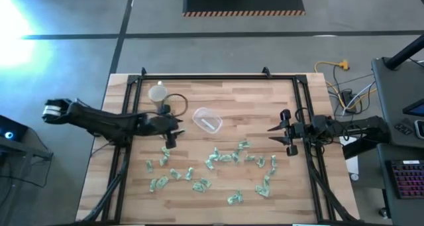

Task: Pick and place Stevia / Truvia into bins
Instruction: Put the stevia packet into the transparent container

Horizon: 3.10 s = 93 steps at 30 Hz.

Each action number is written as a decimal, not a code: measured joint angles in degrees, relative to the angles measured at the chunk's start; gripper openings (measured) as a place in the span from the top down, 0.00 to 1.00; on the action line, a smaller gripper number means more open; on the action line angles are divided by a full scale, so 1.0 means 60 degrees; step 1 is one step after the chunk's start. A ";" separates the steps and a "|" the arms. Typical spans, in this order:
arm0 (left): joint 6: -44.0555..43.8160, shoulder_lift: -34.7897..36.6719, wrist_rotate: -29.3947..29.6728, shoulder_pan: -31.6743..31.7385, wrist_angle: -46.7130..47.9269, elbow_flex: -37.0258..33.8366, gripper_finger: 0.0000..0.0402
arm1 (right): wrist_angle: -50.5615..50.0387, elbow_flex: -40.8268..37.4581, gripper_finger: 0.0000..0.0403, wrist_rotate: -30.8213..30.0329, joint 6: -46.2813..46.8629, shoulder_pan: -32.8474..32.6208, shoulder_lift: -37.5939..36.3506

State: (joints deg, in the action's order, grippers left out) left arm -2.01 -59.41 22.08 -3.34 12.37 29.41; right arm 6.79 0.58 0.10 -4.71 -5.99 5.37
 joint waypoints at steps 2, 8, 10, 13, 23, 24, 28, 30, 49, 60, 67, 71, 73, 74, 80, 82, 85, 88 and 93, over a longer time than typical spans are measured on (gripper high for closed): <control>-0.0485 -0.0664 0.0411 -0.0028 0.0897 0.0435 0.52 | 0.0013 0.0000 0.68 -0.0004 0.0005 0.0002 -0.0003; -0.0862 -0.1957 0.0452 -0.0016 0.1480 0.0944 0.52 | -0.0005 0.0000 0.68 -0.0002 0.0038 0.0001 0.0004; -0.0878 -0.2157 0.0452 -0.0006 0.1530 0.0969 0.52 | -0.0027 0.0000 0.68 -0.0002 0.0040 0.0002 0.0004; -0.1184 -0.2253 0.0405 -0.0003 0.1693 0.0969 0.52 | -0.0076 0.0000 0.68 0.0000 0.0171 0.0000 0.0007; -0.2193 -0.2285 0.0309 -0.0003 0.1775 0.0437 0.52 | -0.0095 -0.0003 0.68 0.0007 0.0769 -0.0002 0.0018; -0.2280 -0.2285 0.0303 -0.0003 0.1725 0.0392 0.52 | -0.0095 -0.0004 0.68 0.0007 0.0776 -0.0002 0.0018; -0.2369 -0.2285 0.0280 -0.0003 0.1408 0.0350 0.52 | -0.0095 -0.0004 0.68 0.0009 0.0794 -0.0002 0.0018; -0.2370 -0.2304 0.0141 -0.0002 0.1203 0.0344 0.52 | -0.0095 -0.0004 0.68 0.0016 0.0852 -0.0002 0.0023; -0.2853 -0.3561 0.0100 -0.0017 0.0740 0.0345 0.65 | -0.0091 -0.0007 0.68 0.0069 0.1286 -0.0002 0.1066; -0.2864 -0.3630 0.0132 -0.0025 0.0631 0.0324 0.98 | -0.0066 -0.0007 0.68 0.0062 0.1472 -0.0002 0.1249; -0.2542 -0.3479 0.0146 -0.0097 0.0451 0.0611 1.00 | -0.0069 -0.0007 0.68 0.0058 0.1475 -0.0002 0.1253; -0.2074 -0.3209 0.0298 -0.0154 0.0453 0.0937 1.00 | -0.0079 -0.0007 0.68 0.0052 0.1585 -0.0002 0.1268; -0.1896 -0.2943 0.0502 -0.0200 0.0545 0.1041 1.00 | -0.0076 -0.0007 0.68 0.0050 0.1723 -0.0002 0.1268; -0.1824 -0.2822 0.0615 -0.0227 0.0535 0.1088 1.00 | -0.0077 -0.0007 0.68 0.0033 0.1764 -0.0002 0.1268; -0.0767 -0.2187 0.1072 -0.0356 -0.0348 0.1146 1.00 | -0.0030 -0.0004 0.68 -0.0034 0.1792 -0.0002 0.1317; -0.0072 -0.2268 0.1095 -0.0300 -0.0945 0.1126 1.00 | 0.0052 -0.0004 0.68 -0.0044 0.1789 -0.0002 0.1326; 0.1149 -0.2721 0.1079 -0.0106 -0.1949 0.1137 1.00 | 0.0315 -0.0004 0.68 -0.0044 0.1775 -0.0002 0.1330; 0.2105 -0.3197 0.1073 0.0275 -0.2528 0.1185 1.00 | 0.0388 0.0000 0.68 -0.0044 0.1725 -0.0002 0.1312; 0.2864 -0.3667 0.0475 0.1022 -0.2518 0.1502 1.00 | 0.0422 0.0000 0.68 -0.0057 0.1317 0.0002 0.1378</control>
State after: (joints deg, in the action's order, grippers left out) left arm 15.17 -81.41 24.93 2.79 -2.74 38.42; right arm 9.32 0.58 -0.25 3.19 -5.98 13.64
